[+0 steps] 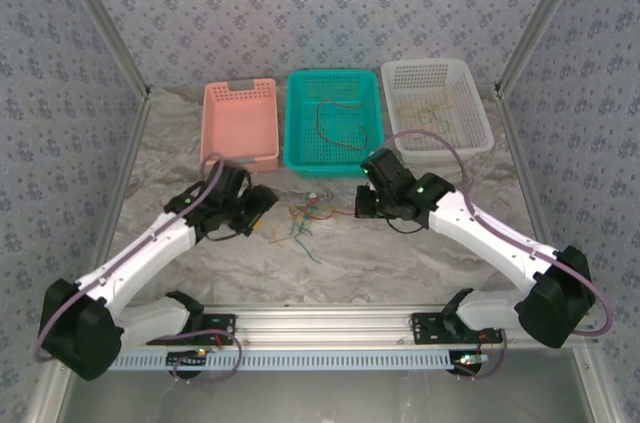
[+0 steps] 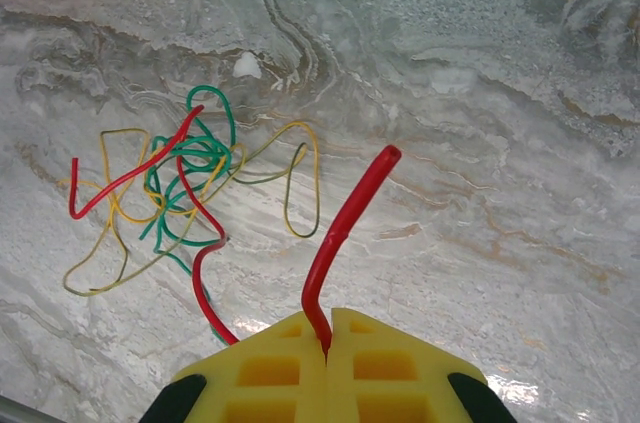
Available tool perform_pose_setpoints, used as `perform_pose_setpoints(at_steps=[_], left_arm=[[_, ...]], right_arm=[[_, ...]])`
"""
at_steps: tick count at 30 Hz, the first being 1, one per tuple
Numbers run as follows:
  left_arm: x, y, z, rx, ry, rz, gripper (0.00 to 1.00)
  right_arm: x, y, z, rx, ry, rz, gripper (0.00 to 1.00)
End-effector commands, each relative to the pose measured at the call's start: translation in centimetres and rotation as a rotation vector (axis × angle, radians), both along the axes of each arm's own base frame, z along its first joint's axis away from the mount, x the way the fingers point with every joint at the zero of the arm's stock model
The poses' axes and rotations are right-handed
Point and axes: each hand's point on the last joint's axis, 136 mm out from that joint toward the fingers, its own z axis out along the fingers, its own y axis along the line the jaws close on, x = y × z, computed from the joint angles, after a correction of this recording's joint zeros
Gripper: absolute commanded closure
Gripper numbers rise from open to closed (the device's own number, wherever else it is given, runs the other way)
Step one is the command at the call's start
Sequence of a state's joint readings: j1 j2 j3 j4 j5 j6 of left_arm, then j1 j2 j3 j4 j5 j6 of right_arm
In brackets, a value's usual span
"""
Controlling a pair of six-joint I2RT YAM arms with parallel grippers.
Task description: Untangle the cables
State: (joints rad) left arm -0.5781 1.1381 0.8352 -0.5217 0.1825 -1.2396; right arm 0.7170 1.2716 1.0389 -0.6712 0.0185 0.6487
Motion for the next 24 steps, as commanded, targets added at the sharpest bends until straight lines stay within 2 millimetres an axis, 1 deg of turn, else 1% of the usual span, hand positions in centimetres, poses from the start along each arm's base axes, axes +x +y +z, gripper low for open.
perform_pose_setpoints(at_steps=[1,4,7,9,13,14,15,17,19,20,21,22,23,24], left_arm=[[-2.1,-2.7,-0.4,0.172,-0.002,-0.252,0.42],[-4.1,-4.0,-1.7,0.334,-0.021,-0.418,0.43],[-4.7,-4.6,-3.5,0.427,-0.056,-0.505,0.4],[-4.2,-4.9,-4.6,0.495,-0.096,-0.556,0.37],[-2.1,-4.2,-6.3,0.69,-0.135,-0.583,0.27],[-1.6,-4.4,-6.7,0.711,-0.148,-0.597,0.26],[-1.0,-5.1,-7.0,0.708,-0.172,-0.604,0.26],[-0.2,-5.8,-8.2,0.738,-0.174,-0.625,0.26],[0.4,-5.7,-9.7,0.806,-0.139,-0.625,0.28],[0.9,-5.0,-10.3,0.86,-0.112,-0.596,0.34],[1.0,-3.9,-10.8,0.911,-0.076,-0.569,0.46],[1.3,-2.9,-11.1,0.941,-0.047,-0.524,0.68],[1.5,-1.8,-11.3,0.948,-0.024,-0.473,0.94],[1.6,-0.8,-11.4,0.946,-0.006,-0.423,1.0]], right_arm=[[-0.3,-1.1,-1.3,-0.035,0.037,0.02,1.0],[0.1,-1.5,-1.6,-0.013,0.07,0.009,1.0],[0.3,-1.3,-2.5,0.029,0.137,0.027,1.0],[0.1,-1.4,-2.9,0.03,0.163,0.05,1.0],[0.1,-1.6,-3.2,0.056,0.199,0.044,1.0],[0.1,-1.5,-3.1,0.06,0.201,0.044,1.0],[0.0,-1.6,-3.1,0.059,0.204,0.046,1.0],[0.0,-1.7,-3.3,0.06,0.213,0.041,1.0],[0.0,-1.9,-3.5,0.057,0.22,0.036,1.0],[-0.1,-2.0,-3.5,0.053,0.223,0.033,1.0],[-0.1,-2.3,-3.5,0.046,0.224,0.03,1.0],[-0.1,-2.7,-3.4,0.038,0.222,0.023,1.0],[-0.2,-3.2,-3.4,0.025,0.22,0.014,1.0],[-0.3,-3.8,-3.2,0.01,0.216,0.003,1.0]])
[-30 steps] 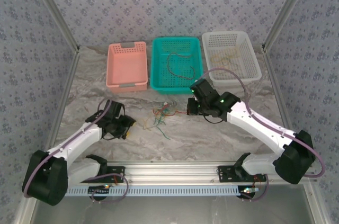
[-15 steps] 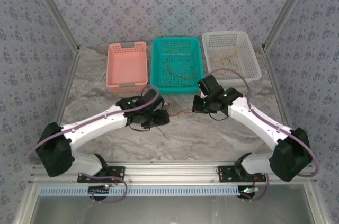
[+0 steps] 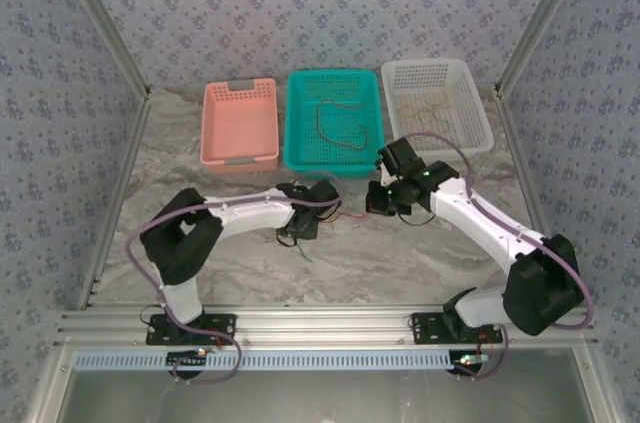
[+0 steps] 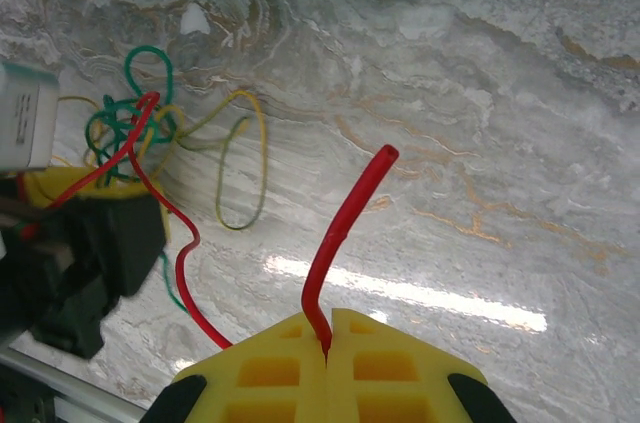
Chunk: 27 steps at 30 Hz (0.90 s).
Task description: Untangle the cables
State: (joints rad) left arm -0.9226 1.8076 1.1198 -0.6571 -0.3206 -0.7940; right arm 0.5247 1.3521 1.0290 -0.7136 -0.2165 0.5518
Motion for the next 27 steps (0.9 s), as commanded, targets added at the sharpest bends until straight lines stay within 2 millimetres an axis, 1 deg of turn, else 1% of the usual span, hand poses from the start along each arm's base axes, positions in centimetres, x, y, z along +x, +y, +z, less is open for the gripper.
perform_pose_setpoints(at_steps=[1,4,5,7,8,10,12,14,17,22,24,25,27], left_arm=[[0.8,4.9,0.5,0.089,-0.043,0.179,1.0],[0.5,8.4,0.6,0.009,-0.037,0.326,1.0],[0.5,9.5,0.5,-0.032,-0.029,0.371,1.0],[0.2,11.3,0.4,-0.095,-0.011,0.436,1.0],[0.1,12.2,0.5,-0.118,-0.003,0.462,1.0],[0.0,13.5,0.7,-0.161,0.006,0.499,1.0],[0.1,14.2,0.8,-0.204,0.018,0.525,1.0],[0.3,14.2,1.0,-0.236,0.026,0.528,1.0],[0.7,13.3,1.2,-0.275,0.039,0.503,1.0],[0.6,12.5,1.5,-0.311,0.046,0.492,1.0],[1.0,11.7,2.3,-0.341,0.039,0.479,0.99],[1.2,11.3,3.0,-0.354,0.025,0.468,0.92],[1.8,10.3,5.2,-0.386,-0.017,0.445,0.65]], right_arm=[[-1.0,-2.6,-0.1,-0.071,0.02,-0.021,1.0],[-1.4,-6.4,0.9,-0.131,-0.002,-0.115,1.0],[-1.9,-7.7,1.2,-0.137,0.005,-0.157,1.0],[-2.1,-10.0,2.4,-0.163,-0.024,-0.217,1.0],[-2.2,-10.9,3.1,-0.17,-0.045,-0.237,1.0],[-2.0,-12.0,4.4,-0.184,-0.09,-0.261,1.0],[-1.9,-12.5,5.6,-0.195,-0.123,-0.273,1.0],[-1.4,-12.3,6.7,-0.182,-0.163,-0.257,1.0],[-0.9,-11.4,7.5,-0.16,-0.186,-0.226,1.0],[-1.0,-11.0,8.7,-0.162,-0.218,-0.195,1.0],[-1.1,-10.8,9.2,-0.161,-0.232,-0.18,1.0],[-1.1,-10.6,9.5,-0.158,-0.238,-0.175,1.0],[-1.2,-10.2,9.7,-0.146,-0.241,-0.16,1.0]])
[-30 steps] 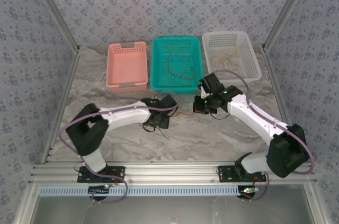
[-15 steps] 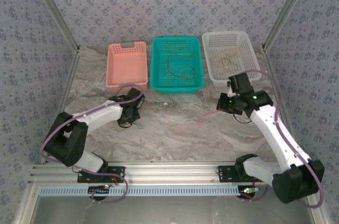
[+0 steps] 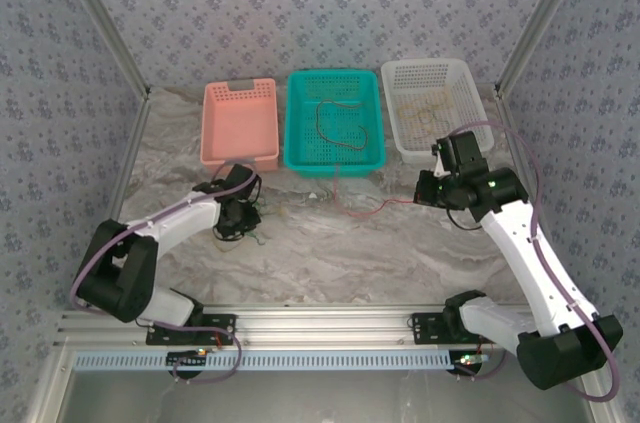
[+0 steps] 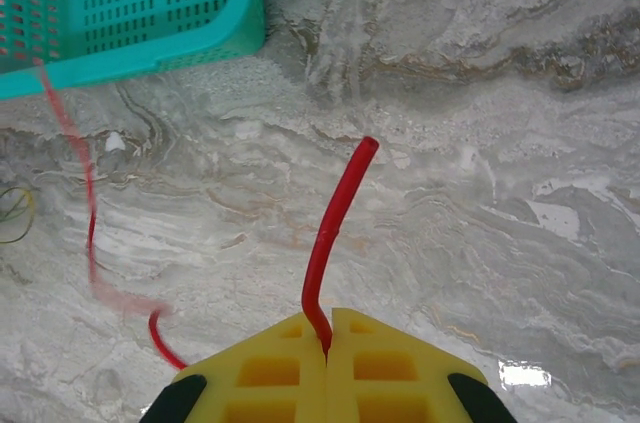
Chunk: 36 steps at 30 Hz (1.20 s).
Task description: Untangle the cables
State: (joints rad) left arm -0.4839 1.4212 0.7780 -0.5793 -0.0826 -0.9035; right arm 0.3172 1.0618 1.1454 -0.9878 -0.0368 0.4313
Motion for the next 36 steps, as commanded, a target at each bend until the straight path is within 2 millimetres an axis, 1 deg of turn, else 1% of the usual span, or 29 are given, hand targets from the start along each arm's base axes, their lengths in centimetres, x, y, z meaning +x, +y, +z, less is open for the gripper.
perform_pose_setpoints(at_steps=[1,2,3,5,7,11,13,15,18,21,22,26,27,30,31,34,36], left_arm=[[2.0,-2.4,5.0,-0.079,-0.123,-0.032,0.56],[2.2,-2.7,6.3,-0.082,-0.15,-0.034,0.48],[2.5,-3.0,7.7,-0.092,-0.176,-0.034,0.43],[2.9,-3.7,10.0,-0.124,-0.22,-0.035,0.37],[2.9,-4.1,11.6,-0.14,-0.23,-0.041,0.33],[3.2,-5.1,14.1,-0.182,-0.24,-0.058,0.31],[3.4,-5.9,15.3,-0.21,-0.261,-0.073,0.3],[3.5,-6.6,16.5,-0.236,-0.279,-0.081,0.3],[3.4,-7.1,17.5,-0.257,-0.298,-0.086,0.3],[2.9,-7.3,18.1,-0.294,-0.301,-0.08,0.3],[2.7,-7.5,18.3,-0.31,-0.299,-0.081,0.3],[1.9,-7.9,19.5,-0.372,-0.306,-0.079,0.31],[1.8,-8.0,19.8,-0.384,-0.314,-0.078,0.31],[1.4,-7.8,20.7,-0.406,-0.333,-0.072,0.31],[1.3,-7.7,20.8,-0.41,-0.336,-0.074,0.31],[1.0,-7.6,21.3,-0.423,-0.342,-0.07,0.31],[0.7,-7.6,21.6,-0.437,-0.341,-0.068,0.32]], right_arm=[[-0.5,0.2,1.0,-0.016,-0.012,0.035,1.0],[-0.5,0.4,1.0,-0.012,-0.011,0.039,1.0],[-0.2,0.9,2.4,0.007,-0.044,0.047,1.0],[-0.2,1.5,2.7,0.02,-0.05,0.063,1.0],[0.0,2.1,2.9,0.036,-0.052,0.071,1.0],[0.9,2.6,3.6,0.084,-0.056,0.01,1.0],[1.8,2.7,3.9,0.119,-0.065,-0.052,1.0],[3.1,3.2,4.3,0.184,-0.077,-0.124,1.0],[5.4,4.7,4.4,0.274,-0.084,-0.188,1.0],[7.7,5.7,4.0,0.313,-0.067,-0.246,1.0],[8.4,6.0,4.2,0.323,-0.074,-0.259,1.0],[11.0,5.7,3.9,0.333,-0.085,-0.387,1.0],[11.8,5.7,3.7,0.349,-0.081,-0.425,1.0],[14.0,6.8,2.8,0.427,-0.063,-0.473,1.0],[15.0,7.4,2.9,0.448,-0.074,-0.475,1.0],[16.7,8.6,1.9,0.44,-0.054,-0.488,1.0],[17.9,9.3,0.9,0.434,-0.04,-0.502,1.0]])
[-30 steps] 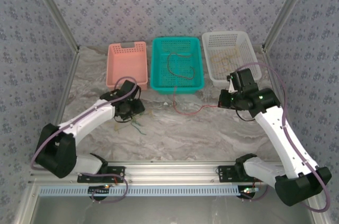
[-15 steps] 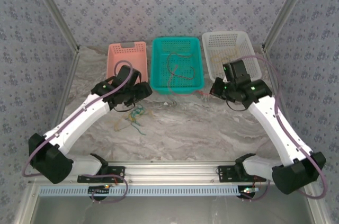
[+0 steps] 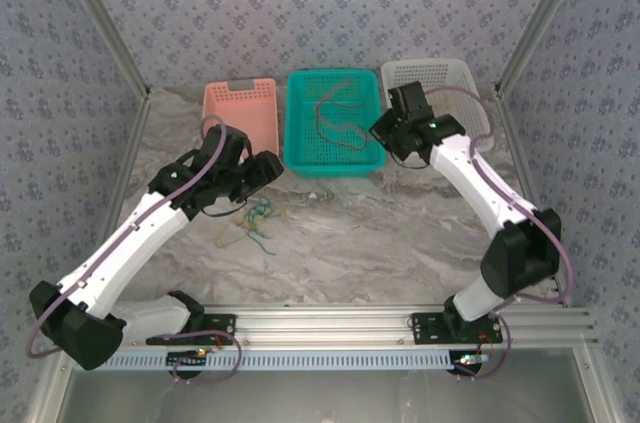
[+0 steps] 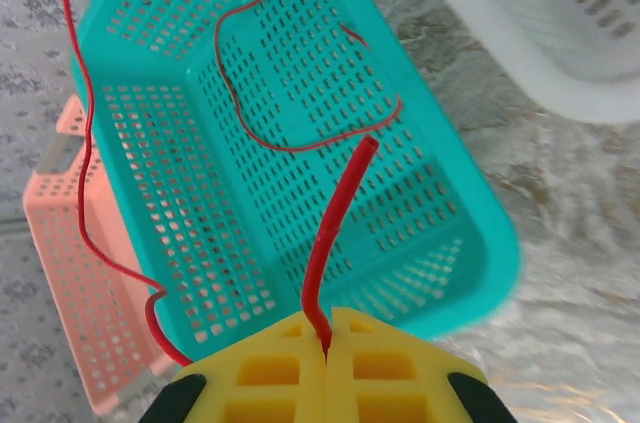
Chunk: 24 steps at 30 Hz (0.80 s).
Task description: Untangle the cables
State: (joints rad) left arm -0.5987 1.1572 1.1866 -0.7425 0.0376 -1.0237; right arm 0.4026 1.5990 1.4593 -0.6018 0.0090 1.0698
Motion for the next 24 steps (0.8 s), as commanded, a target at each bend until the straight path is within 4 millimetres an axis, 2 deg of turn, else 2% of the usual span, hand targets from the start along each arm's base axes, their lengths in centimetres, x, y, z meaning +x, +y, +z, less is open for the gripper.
perform_pose_setpoints(at_steps=[1,6,13,16,18,21,24], left_arm=[[-1.0,-0.2,0.9,-0.038,0.013,-0.007,0.32],[-1.4,-0.2,1.5,-0.075,0.02,-0.001,0.34],[-2.2,0.5,2.0,-0.073,0.014,0.006,0.35],[-2.5,0.9,1.5,-0.064,0.022,0.013,0.35],[-2.8,1.2,1.0,-0.058,0.034,0.021,0.35],[-3.1,1.5,0.5,-0.061,0.045,0.032,0.35],[-3.3,1.9,0.1,-0.06,0.049,0.044,0.35]], right_arm=[[2.3,1.1,0.1,0.042,-0.017,-0.069,1.0],[4.6,2.4,-2.4,0.094,0.012,-0.123,1.0],[5.8,4.2,-6.0,0.083,0.085,-0.142,1.0],[6.1,5.1,-7.0,0.108,0.114,-0.115,1.0],[5.9,5.3,-6.6,0.103,0.114,-0.102,0.8],[5.3,4.4,-4.7,0.066,0.082,-0.107,0.49],[4.6,3.3,-2.3,0.048,0.042,-0.111,0.35]])
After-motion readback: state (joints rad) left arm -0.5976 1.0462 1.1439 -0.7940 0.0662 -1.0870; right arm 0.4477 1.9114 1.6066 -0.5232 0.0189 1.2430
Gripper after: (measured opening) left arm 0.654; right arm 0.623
